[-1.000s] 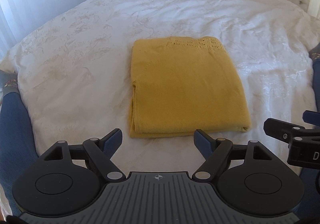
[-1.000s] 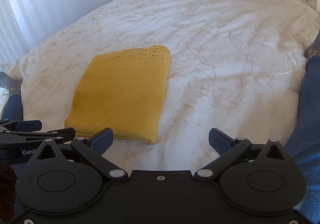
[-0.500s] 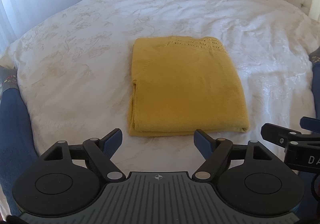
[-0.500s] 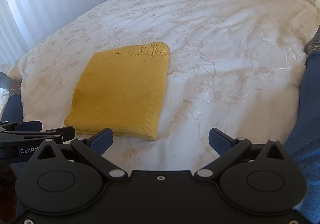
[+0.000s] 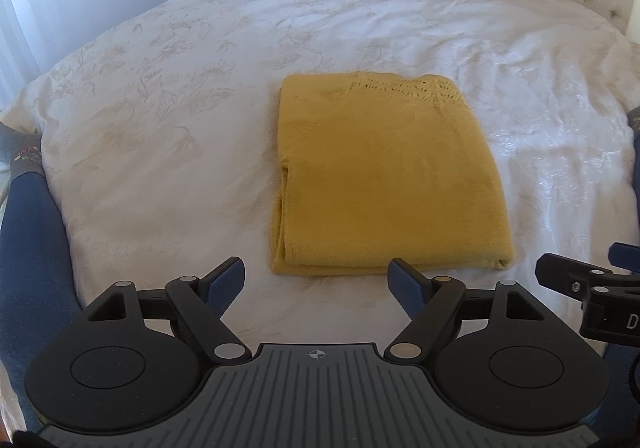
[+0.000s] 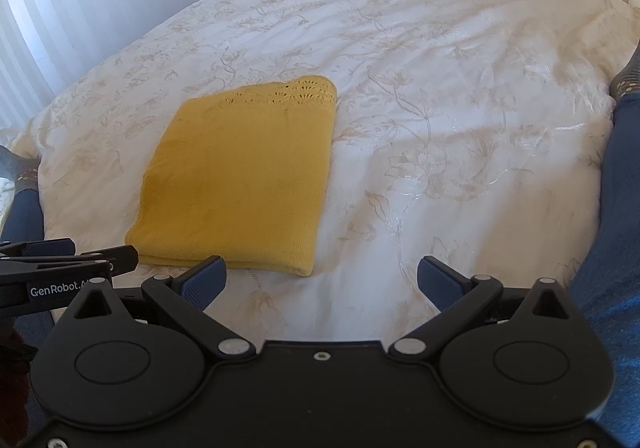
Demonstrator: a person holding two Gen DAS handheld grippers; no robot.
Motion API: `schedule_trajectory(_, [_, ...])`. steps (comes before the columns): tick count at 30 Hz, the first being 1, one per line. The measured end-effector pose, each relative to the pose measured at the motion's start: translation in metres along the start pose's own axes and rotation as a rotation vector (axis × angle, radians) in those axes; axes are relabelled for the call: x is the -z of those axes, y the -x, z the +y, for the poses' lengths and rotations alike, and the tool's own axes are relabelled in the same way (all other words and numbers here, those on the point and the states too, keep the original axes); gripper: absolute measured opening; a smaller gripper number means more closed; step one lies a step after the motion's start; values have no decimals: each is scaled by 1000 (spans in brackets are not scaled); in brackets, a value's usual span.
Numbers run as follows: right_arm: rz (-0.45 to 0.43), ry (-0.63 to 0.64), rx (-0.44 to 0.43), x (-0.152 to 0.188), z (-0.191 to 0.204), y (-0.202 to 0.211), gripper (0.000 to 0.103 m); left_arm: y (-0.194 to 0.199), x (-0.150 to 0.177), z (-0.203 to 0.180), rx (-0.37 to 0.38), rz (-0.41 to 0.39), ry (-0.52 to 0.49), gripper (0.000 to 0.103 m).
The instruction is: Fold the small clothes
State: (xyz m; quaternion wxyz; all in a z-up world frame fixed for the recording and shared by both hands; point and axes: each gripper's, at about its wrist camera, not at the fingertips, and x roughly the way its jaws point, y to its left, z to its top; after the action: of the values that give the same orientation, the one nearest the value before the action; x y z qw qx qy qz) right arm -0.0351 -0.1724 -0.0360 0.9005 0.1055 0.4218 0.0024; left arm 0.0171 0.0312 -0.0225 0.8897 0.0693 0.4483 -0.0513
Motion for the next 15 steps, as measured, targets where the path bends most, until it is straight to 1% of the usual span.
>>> schedule_trajectory(15, [11, -7, -3, 1, 2, -3, 102, -6, 4, 2, 0, 20, 1, 78])
